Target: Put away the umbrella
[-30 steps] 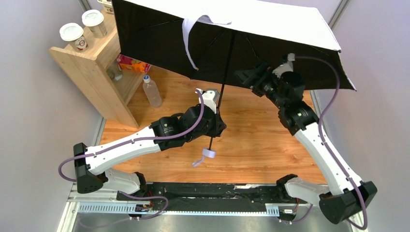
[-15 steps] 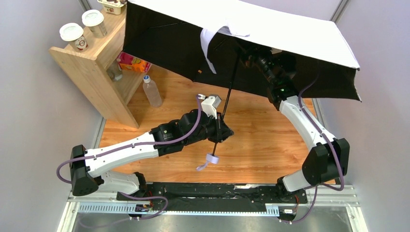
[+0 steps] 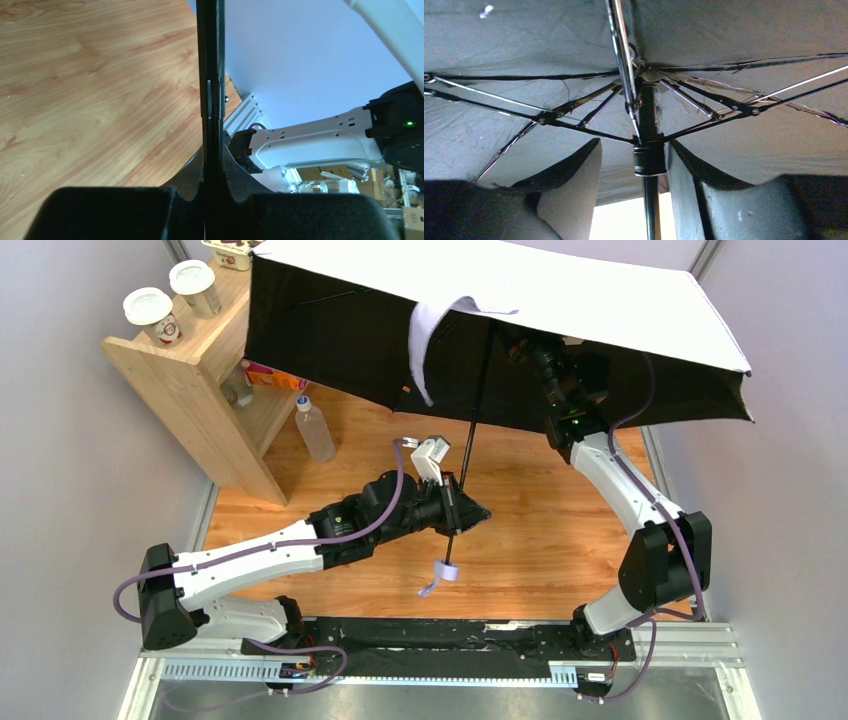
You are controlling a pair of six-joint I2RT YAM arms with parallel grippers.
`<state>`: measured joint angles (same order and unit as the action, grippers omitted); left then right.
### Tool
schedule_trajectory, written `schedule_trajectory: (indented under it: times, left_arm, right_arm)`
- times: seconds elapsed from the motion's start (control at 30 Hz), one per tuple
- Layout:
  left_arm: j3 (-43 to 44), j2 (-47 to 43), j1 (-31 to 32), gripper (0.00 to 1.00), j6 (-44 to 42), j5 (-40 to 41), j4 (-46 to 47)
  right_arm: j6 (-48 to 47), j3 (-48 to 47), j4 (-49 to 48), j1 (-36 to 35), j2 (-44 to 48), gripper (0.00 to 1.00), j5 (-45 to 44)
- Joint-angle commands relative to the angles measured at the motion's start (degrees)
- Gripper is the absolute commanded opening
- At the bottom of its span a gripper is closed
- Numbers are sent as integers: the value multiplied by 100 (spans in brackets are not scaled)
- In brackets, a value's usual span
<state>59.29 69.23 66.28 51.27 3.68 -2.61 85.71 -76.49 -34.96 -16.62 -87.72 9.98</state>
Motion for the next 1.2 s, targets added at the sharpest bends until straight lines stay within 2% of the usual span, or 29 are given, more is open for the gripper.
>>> schedule_trajectory:
  times: [0.0, 0.1, 0.2, 0.27, 0.43, 0.5, 0.63, 0.67, 0.73, 0.77, 0.83, 0.87, 0.9, 0.93, 1.03, 1.1, 1.17]
  left_arm:
    - [-49, -402, 52, 0, -134, -175, 911]
    - [-40, -393, 52, 0, -117, -245, 920]
    - [-40, -393, 52, 0, -91, -245, 946]
    - [-58, -384, 52, 0, -82, -254, 999]
    - [30, -305, 52, 0, -82, -324, 1008]
    - [30, -305, 52, 0, -82, -324, 1008]
    - [197, -305, -88, 0, -152, -332, 659]
    - [336, -296, -280, 0, -117, -498, 578]
    - [547, -287, -553, 0, -117, -728, 288]
    - [566, -305, -590, 0, -125, -737, 79]
    - [662, -288, -669, 0, -143, -894, 138]
    - [689, -235, -687, 0, -108, -965, 147]
    - [716, -209, -687, 0, -82, -1079, 225]
    - [707, -165, -687, 0, -12, -1141, 226]
    - [646, -103, -687, 0, 85, -1256, 533]
    - [689, -68, -730, 0, 59, -1439, 551]
    - [611, -76, -792, 0, 225, -1606, 708]
  right_arm:
    - [595, -68, -872, 177, -236, 50, -418]
    - [605, -313, -951, 221, -421, 46, -181]
    - [561, -437, -855, 221, -482, 49, 4]
    - [517, -437, -863, 212, -474, 47, 39]
    - [569, -402, -1047, 256, -518, 25, 153]
    - [578, -393, -1013, 265, -518, 0, 215]
    - [456, -419, -31, 291, -255, 0, 1125]
    - [429, -385, -63, 282, -184, 0, 1677]
    - [377, 105, -326, 134, 192, 0, 2068]
    - [2, 395, -266, 29, 464, 0, 2131]
    - [-658, 546, 521, 10, 817, 0, 2122]
    - [-713, 765, 334, 79, 896, 0, 2157]
    - [-592, 1002, -390, 132, 941, 0, 2201]
    - [-469, 1187, -667, 185, 967, 0, 2184]
    - [-678, 1119, -548, 177, 924, 0, 2447]
    - [-801, 1049, -871, 186, 871, 0, 2710]
    - [-1212, 996, -828, 195, 985, 0, 2816]
